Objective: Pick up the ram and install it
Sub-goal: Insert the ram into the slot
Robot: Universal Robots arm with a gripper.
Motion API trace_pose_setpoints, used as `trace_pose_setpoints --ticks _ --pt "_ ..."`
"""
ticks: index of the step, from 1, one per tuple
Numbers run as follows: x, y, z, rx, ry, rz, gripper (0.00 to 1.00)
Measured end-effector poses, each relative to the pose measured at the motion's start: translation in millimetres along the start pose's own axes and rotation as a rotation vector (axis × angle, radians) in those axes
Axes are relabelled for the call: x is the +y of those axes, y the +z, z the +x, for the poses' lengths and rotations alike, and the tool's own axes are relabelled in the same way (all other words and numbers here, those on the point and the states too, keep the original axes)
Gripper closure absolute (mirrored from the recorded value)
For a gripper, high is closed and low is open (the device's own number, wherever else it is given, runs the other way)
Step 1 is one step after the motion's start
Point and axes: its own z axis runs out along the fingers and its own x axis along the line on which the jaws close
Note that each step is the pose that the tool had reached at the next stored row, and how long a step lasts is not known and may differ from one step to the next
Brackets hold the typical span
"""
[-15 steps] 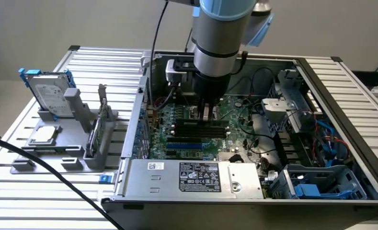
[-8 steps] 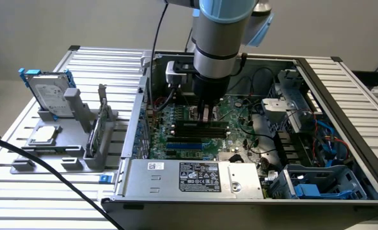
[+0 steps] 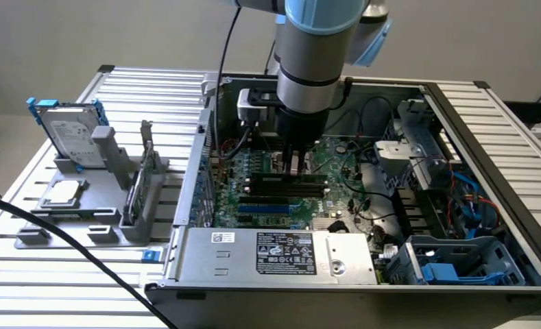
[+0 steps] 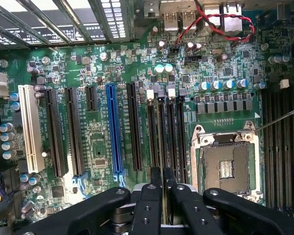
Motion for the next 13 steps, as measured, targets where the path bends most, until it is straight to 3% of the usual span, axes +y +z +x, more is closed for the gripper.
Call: trace_pose_setpoints --ticks 13 --pt "-1.1 4.0 -0.4 0.007 -0.005 -0.0064 0.85"
